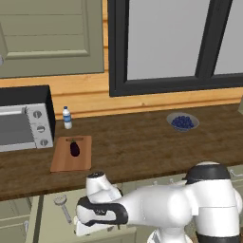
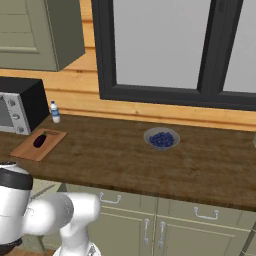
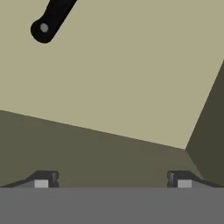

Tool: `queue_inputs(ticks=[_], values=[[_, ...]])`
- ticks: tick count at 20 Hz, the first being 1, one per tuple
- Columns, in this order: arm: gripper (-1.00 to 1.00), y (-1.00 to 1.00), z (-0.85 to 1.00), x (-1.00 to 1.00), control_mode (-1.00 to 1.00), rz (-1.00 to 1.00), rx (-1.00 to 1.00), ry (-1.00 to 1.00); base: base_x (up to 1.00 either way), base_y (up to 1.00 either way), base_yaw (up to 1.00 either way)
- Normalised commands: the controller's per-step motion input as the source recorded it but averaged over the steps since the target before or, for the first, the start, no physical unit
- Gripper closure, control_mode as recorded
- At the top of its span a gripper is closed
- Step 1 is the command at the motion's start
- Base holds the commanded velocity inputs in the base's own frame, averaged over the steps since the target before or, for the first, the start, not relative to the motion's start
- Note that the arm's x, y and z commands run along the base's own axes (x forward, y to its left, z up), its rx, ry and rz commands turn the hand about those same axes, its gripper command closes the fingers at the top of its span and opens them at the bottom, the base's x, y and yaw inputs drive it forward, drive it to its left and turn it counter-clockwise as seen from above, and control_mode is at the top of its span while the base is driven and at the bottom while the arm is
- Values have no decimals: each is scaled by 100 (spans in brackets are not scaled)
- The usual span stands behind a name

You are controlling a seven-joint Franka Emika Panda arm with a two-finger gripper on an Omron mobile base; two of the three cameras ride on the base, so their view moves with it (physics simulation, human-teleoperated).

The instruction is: Place the appropriate cutting tool for cutting the eggplant skin on the cutting board.

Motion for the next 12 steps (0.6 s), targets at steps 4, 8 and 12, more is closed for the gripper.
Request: queue_inputs(ticks=[4,8,12], values=[[-100,0,-12,-100,-100,5,0,0,0,0,0],[-100,0,-9,-100,-100,5,1,0,0,0,0],[-100,0,1,-59,-100,1,2,0,0,0,0]])
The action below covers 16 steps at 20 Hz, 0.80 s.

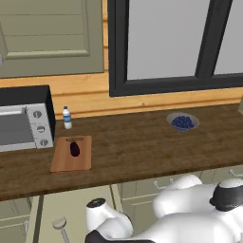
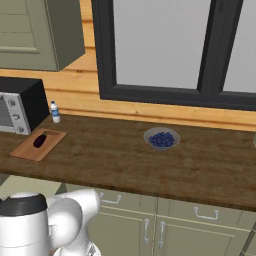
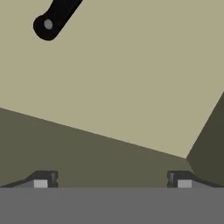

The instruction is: Place the appropriate cutting tool for cutting the eggplant skin on the cutting board.

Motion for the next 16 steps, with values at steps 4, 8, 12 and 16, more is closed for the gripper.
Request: queue_inputs(ticks=[4,8,12,16], values=[[-100,6,6,70,-100,0,9,11,0,0,0],[-100,29,0,100,-100,0,14,4,0,0,0],[-100,50,1,90,-100,0,7,0,0,0,0],[-100,36,0,42,-100,1,0,2,0,0,0]])
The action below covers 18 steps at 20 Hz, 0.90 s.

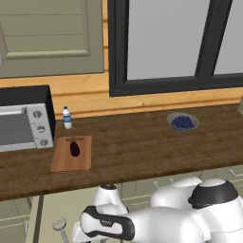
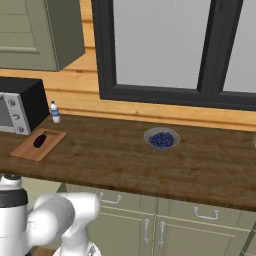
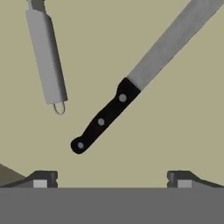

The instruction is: Place the appropriate cutting tool for cutting the eggplant skin on the cutting board.

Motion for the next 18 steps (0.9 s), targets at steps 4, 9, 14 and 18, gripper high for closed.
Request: queue_inputs(ticks=[4,9,14,18], values=[[-100,21,0,11,-100,0,-2,1,0,0,0],[-100,79,0,27,-100,0,-15,0,0,0,0],[-100,49,-11,4,-100,-1,-20,0,0,0,0],[-100,15,-2,20,-100,0,-5,1,0,0,0]])
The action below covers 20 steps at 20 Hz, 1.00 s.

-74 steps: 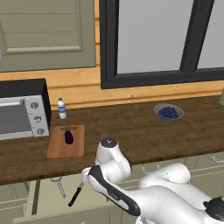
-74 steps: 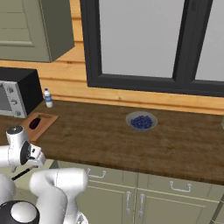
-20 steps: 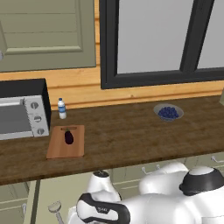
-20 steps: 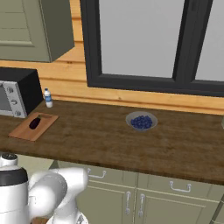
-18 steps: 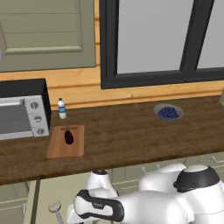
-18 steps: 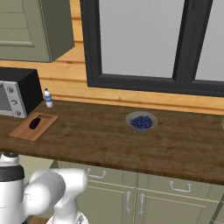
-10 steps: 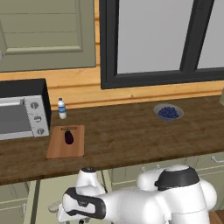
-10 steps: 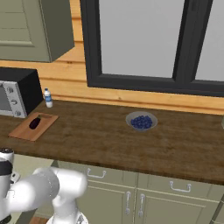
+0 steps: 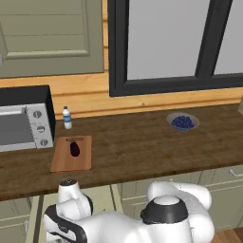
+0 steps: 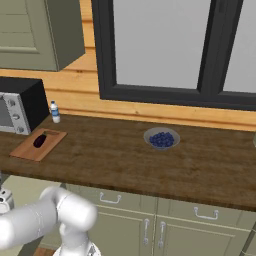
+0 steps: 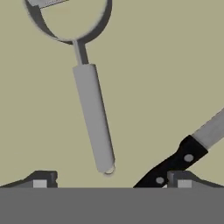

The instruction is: Place the appropriate cutting tool for cutting the eggplant skin on the cutting board.

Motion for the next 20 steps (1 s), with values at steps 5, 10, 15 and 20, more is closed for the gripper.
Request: queue_inputs(ticks=[5,10,15,20], values=[[-100,20,-26,31,-100,0,-3,0,0,0,0],[-100,10,-45,12,-100,0,-4,0,0,0,0],[-100,5,-40,0,-100,0,-4,0,0,0,0],[100,4,-44,-10,-100,1,-5,0,0,0,0]])
